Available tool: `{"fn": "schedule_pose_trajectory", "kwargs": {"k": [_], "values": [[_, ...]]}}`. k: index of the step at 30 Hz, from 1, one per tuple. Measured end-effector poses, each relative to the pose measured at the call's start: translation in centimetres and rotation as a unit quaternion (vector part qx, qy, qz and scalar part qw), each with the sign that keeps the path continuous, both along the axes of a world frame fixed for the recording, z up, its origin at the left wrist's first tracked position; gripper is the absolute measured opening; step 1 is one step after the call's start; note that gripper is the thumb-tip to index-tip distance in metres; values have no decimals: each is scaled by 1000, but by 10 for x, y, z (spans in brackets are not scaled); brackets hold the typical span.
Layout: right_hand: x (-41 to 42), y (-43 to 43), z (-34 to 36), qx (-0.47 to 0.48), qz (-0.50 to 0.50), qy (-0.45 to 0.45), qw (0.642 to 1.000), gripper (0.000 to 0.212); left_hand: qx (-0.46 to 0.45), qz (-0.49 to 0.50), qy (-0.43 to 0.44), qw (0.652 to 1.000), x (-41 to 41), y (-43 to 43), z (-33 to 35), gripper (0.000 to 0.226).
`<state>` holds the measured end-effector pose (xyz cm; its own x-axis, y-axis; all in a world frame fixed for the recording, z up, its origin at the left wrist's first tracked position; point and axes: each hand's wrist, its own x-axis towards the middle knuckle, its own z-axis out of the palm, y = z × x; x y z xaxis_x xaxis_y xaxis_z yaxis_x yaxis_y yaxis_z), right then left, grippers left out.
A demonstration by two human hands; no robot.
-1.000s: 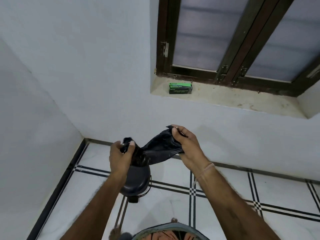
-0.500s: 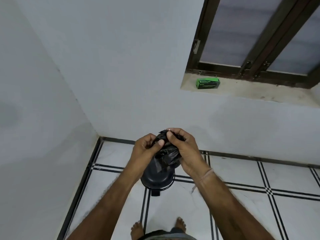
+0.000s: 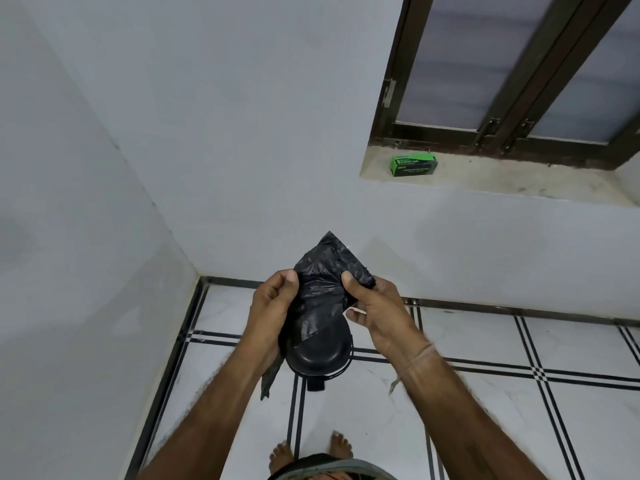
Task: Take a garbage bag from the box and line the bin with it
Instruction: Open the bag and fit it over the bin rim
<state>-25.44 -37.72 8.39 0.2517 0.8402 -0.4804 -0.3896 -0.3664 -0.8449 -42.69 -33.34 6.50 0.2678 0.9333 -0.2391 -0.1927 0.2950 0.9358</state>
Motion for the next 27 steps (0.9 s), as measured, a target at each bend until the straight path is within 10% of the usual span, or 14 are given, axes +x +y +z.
{"fn": "schedule_pose_trajectory", "kwargs": {"k": [10, 14, 18, 27], "values": [[2, 0, 0, 35, 66, -26, 997, 44, -39, 54, 98, 993, 6, 3, -4, 27], [1, 1, 4, 41, 53, 23, 997, 27, 167, 126, 245, 947, 14, -11, 0, 14], [-8, 3, 9, 34, 40, 73, 996, 31, 82, -9, 36, 996, 33, -21, 14, 26], [-12, -1, 5, 65, 14, 131, 989, 26, -114, 47, -151, 981, 43, -17, 16, 11]]}}
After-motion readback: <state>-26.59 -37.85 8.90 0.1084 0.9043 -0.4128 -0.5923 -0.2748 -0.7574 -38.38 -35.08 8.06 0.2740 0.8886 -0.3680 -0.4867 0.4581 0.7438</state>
